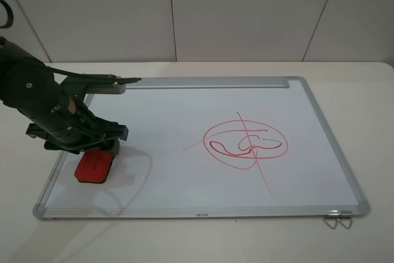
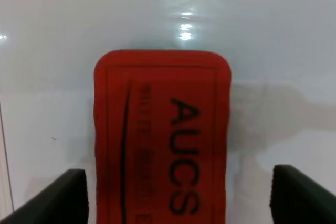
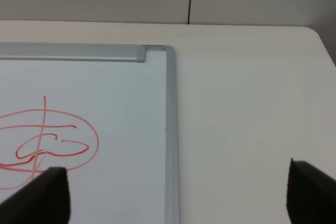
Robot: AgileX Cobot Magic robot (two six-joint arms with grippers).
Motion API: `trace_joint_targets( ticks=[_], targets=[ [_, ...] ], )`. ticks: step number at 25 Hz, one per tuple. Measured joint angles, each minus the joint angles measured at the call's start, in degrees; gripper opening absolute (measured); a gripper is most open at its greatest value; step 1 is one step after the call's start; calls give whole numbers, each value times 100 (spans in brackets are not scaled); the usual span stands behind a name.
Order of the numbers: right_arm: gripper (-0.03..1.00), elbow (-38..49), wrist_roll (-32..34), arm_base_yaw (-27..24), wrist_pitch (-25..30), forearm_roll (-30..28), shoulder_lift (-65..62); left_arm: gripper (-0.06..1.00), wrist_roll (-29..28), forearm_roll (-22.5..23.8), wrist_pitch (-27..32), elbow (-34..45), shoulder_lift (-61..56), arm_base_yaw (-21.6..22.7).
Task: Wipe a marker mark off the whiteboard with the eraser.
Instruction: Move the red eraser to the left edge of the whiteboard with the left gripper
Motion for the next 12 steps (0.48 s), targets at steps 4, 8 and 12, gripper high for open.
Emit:
trace_joint_targets(
  ticks=[4, 8, 12],
  targets=[
    [71, 0, 0, 0, 0, 0, 0, 74, 0, 0, -193, 0, 0, 0],
    [71, 0, 0, 0, 0, 0, 0, 75, 0, 62, -220, -96, 0, 0],
    [71, 0, 0, 0, 0, 0, 0, 75, 0, 88, 100, -462, 0, 0]
  ],
)
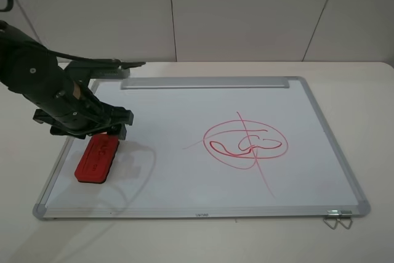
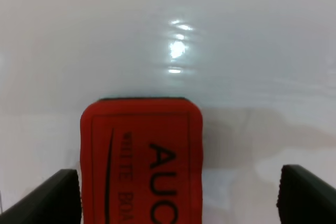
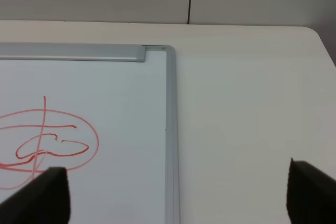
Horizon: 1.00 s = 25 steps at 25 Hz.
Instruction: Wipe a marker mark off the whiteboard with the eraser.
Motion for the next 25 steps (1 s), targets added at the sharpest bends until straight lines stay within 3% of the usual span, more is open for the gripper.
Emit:
trace_joint_targets(
  ticks=[8, 14, 19, 25],
  targets=[
    [71, 0, 0, 0, 0, 0, 0, 75, 453, 45, 1120, -1174, -13, 0],
    [71, 0, 0, 0, 0, 0, 0, 75, 883, 64, 1719, -1598, -338, 128],
    [71, 0, 0, 0, 0, 0, 0, 75, 1362, 40, 2193, -1602, -981, 863],
    [71, 0, 0, 0, 0, 0, 0, 75, 1893, -422, 2519, -1602, -2185, 1698]
  ],
)
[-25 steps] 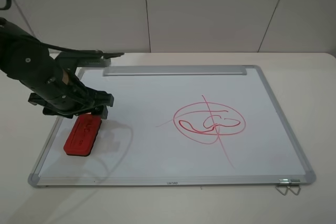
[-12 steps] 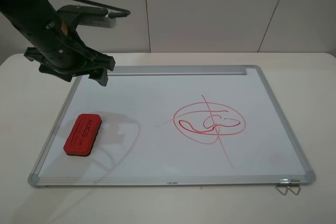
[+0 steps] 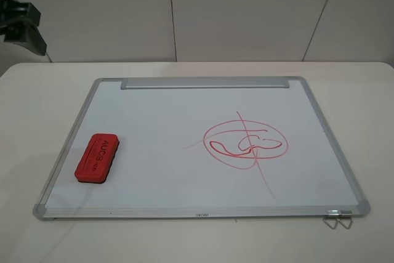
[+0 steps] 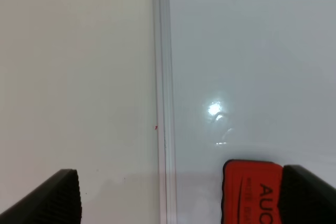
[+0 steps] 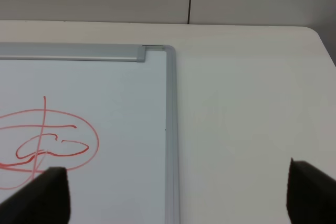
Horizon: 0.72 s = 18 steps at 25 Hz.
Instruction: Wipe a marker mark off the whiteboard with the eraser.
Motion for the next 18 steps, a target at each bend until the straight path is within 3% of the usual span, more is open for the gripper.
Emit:
trace_joint_targets(
  ticks=[12, 18],
  targets=[
    [71, 0, 0, 0, 0, 0, 0, 75, 104, -115, 289, 1417, -3129, 96],
    [71, 0, 0, 0, 0, 0, 0, 75, 291, -209, 1109, 1701, -4607, 96]
  ],
)
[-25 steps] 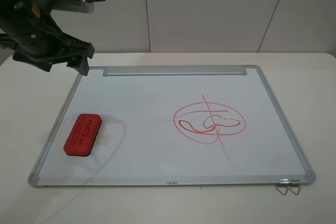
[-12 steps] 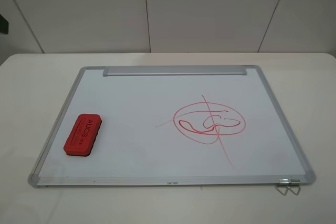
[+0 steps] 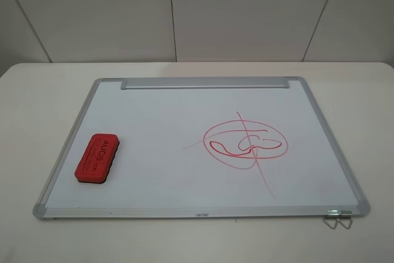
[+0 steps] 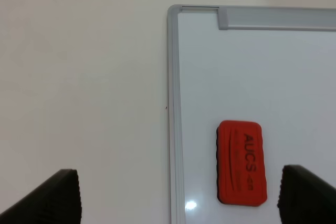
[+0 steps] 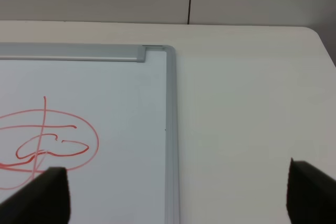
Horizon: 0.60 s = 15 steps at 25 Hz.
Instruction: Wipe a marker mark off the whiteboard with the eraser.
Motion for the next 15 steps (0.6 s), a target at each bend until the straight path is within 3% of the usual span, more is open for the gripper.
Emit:
trace_joint_targets(
  ticks=[7, 15],
  targets=[
    [71, 0, 0, 0, 0, 0, 0, 75, 185, -125, 627, 152, -1396, 0],
    [71, 0, 0, 0, 0, 0, 0, 75, 602, -178, 623, 1365, -2244, 0]
  ],
)
